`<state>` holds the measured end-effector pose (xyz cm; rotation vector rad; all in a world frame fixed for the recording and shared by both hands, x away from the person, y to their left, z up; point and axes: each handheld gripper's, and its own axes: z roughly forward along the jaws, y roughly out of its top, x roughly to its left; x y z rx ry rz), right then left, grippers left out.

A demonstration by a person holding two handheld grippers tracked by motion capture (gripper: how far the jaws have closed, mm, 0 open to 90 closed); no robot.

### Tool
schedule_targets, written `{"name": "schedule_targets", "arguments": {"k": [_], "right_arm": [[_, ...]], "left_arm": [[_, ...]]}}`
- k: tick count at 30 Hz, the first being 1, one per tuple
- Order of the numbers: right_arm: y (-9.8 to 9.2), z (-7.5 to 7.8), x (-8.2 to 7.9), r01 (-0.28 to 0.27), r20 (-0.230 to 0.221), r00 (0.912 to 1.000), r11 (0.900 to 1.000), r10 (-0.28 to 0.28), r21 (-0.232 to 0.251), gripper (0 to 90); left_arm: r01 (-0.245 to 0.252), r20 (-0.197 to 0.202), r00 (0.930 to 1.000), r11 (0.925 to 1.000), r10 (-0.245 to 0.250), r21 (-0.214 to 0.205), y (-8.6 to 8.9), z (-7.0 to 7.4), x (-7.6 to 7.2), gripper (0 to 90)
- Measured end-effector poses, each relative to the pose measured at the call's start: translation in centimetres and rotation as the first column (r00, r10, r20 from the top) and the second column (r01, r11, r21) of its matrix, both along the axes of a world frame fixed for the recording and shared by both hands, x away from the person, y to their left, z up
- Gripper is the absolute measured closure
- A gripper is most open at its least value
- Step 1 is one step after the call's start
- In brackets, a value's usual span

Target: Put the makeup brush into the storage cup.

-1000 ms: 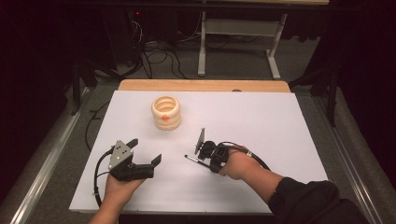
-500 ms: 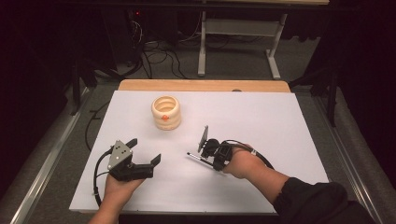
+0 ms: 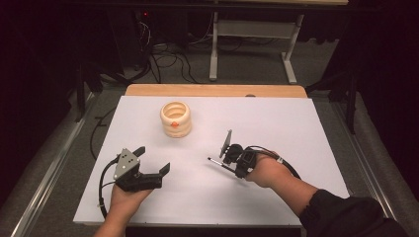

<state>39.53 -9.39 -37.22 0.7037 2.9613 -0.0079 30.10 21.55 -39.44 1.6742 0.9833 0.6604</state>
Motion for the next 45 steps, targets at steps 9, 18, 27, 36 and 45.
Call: {"name": "schedule_targets", "arguments": {"k": [9, 18, 27, 36, 45], "right_arm": [[-2.2, 0.4, 0.3, 0.048, 0.02, 0.9987, 0.9988, -0.048, 0.011, 86.4], [-4.6, 0.8, 0.6, 0.099, 0.03, 0.9947, 0.9951, -0.099, 0.004, 86.5], [-7.1, 0.7, 0.9, 0.163, 0.031, 0.9862, 0.9867, -0.163, 0.001, 86.4], [-9.4, 0.6, 0.8, 0.202, 0.022, 0.9791, 0.9793, -0.202, -0.003, 86.4], [-10.1, 0.5, 0.7, 0.194, 0.042, 0.9801, 0.981, -0.194, 0.01, 86.3]], "left_arm": [[0.0, -0.001, 1.0, 1.0, 0.0, 0.001, 0.0, 0.0, 0.0, 1.1], [0.0, 0.0, 1.0, 1.0, 0.0, 0.001, -0.1, 0.0, 0.0, 1.1], [-0.003, 0.001, 1.0, 1.0, 0.003, -0.005, -0.1, 0.0, 0.0, 1.1], [-0.002, -0.005, 1.0, 1.0, 0.002, 0.001, 0.0, -0.1, 0.0, 1.1], [-0.003, -0.004, 1.0, 1.0, 0.003, -0.003, -0.1, -0.1, 0.0, 1.1]]}}
